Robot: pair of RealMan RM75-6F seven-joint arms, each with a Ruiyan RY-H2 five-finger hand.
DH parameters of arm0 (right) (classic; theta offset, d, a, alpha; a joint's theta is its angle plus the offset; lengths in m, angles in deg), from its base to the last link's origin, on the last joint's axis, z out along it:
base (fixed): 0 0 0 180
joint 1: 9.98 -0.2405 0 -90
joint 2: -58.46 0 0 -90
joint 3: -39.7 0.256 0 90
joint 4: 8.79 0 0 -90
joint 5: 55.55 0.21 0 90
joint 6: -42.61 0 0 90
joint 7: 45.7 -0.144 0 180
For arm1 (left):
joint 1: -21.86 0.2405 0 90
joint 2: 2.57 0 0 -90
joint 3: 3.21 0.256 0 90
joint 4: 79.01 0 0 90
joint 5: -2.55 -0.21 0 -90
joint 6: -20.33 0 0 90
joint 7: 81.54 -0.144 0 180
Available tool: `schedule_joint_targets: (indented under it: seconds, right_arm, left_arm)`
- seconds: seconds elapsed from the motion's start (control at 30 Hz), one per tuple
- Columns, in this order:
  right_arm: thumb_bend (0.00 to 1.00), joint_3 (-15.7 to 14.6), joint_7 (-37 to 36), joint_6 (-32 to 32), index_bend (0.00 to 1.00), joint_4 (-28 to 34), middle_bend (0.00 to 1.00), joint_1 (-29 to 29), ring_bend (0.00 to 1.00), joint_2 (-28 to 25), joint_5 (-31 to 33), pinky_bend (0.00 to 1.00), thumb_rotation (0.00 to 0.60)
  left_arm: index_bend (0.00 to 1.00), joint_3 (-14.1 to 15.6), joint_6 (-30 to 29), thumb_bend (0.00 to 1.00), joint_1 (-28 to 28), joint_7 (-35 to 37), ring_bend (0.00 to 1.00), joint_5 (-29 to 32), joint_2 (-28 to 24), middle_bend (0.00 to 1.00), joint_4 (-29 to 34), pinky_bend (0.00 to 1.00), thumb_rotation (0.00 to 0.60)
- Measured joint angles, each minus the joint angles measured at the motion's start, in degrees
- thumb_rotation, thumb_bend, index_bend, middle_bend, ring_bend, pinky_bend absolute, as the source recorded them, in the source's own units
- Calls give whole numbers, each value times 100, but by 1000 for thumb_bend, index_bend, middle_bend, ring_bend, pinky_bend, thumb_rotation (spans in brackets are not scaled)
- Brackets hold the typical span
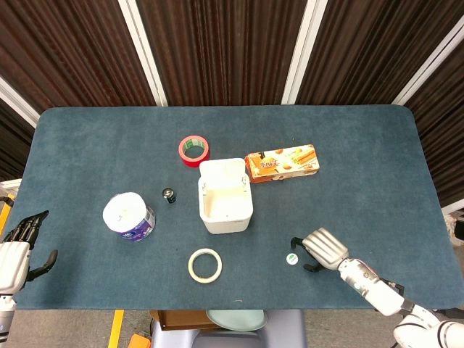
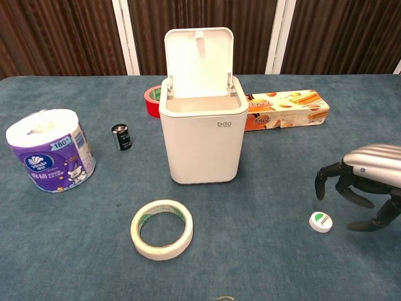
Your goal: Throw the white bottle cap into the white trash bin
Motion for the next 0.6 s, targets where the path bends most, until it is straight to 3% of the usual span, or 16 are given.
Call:
schedule_joint_targets:
  seconds: [0.6]
  right_arm:
    - [311,-190,-335,110,544,-484,886,-267,962,432,80,954,600]
  left_arm:
    - [84,-13,36,386,12,18,142,33,-34,148,38,288,600]
